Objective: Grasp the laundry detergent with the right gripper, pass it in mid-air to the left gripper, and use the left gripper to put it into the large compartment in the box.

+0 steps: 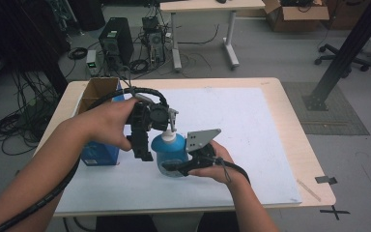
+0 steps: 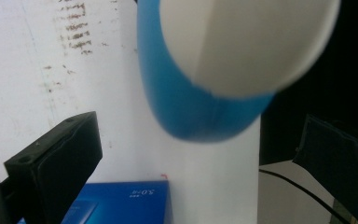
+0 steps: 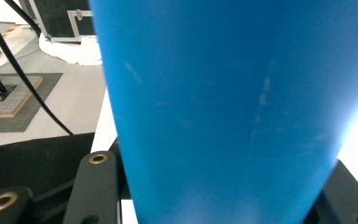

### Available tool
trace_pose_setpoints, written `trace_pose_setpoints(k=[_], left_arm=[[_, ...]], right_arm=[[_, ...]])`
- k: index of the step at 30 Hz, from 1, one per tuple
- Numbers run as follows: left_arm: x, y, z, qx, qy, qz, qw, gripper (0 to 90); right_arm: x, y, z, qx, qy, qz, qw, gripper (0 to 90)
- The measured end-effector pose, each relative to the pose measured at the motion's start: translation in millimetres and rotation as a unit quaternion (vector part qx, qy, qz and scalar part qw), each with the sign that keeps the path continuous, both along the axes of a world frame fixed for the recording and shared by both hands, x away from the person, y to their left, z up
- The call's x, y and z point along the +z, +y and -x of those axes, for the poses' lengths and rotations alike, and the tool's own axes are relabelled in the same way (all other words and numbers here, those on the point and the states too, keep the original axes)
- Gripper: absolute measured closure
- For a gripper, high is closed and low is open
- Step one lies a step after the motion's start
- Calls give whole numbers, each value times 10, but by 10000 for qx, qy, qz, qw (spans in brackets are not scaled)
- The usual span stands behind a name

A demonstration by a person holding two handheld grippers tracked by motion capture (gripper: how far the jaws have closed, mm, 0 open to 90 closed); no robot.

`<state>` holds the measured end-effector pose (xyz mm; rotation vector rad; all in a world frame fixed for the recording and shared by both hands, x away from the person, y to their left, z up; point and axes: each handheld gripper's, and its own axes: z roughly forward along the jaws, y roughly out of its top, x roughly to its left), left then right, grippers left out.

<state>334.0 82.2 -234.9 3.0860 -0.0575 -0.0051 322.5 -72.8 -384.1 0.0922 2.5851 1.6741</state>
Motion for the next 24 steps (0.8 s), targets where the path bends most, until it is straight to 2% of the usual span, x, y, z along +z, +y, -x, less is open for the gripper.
trace_pose_setpoints(k=[4, 15, 24], left_arm=[[-15, -44, 20, -51, 22, 55, 10000, 1], [-48, -72, 29, -78, 16, -6, 10000, 1], [-95, -70, 28, -59, 34, -44, 10000, 1]], right_arm=[[-18, 62, 3, 18, 4, -15, 10000, 461], [-56, 188, -10, 39, 6, -136, 9999, 460], [-54, 246, -28, 15, -17, -127, 9999, 459]])
